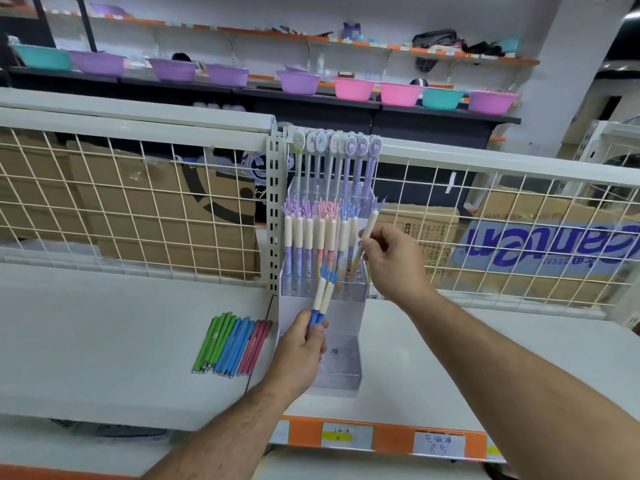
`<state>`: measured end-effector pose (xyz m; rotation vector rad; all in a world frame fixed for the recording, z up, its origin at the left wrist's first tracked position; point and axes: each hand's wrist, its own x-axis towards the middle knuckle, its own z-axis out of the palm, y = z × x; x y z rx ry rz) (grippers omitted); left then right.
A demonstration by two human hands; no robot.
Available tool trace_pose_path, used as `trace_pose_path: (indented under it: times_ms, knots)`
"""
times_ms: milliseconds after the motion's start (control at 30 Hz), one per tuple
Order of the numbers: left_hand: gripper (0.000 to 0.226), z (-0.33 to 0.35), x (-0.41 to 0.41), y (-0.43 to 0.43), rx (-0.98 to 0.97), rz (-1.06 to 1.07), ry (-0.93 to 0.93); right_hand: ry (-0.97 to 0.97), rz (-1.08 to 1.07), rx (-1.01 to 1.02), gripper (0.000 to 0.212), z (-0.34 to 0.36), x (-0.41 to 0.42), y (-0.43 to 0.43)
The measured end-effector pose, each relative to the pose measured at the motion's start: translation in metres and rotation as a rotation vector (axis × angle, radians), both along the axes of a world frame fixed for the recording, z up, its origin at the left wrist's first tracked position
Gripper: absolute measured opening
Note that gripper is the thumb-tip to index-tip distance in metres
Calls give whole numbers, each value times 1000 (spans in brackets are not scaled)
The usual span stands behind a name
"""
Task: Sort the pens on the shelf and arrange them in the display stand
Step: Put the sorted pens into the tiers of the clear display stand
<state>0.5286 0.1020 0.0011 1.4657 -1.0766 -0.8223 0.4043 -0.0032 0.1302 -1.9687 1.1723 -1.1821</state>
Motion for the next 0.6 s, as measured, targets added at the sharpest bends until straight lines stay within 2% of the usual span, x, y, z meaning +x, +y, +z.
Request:
trace_pose_path:
  times_ms: [233, 333, 433, 600]
  knots:
    - [18, 0, 1, 0, 1, -3, -10, 135, 11, 39, 21, -14, 3, -2]
    - [18, 0, 1, 1, 3, 0, -14, 112, 1, 43, 21, -15, 3, -2]
    - [18, 1, 0, 1, 9, 2, -8, 14, -9, 75, 5, -19, 5, 0]
    - [20, 2, 0, 0, 12, 2, -3, -31, -16, 105, 19, -25, 11, 1]
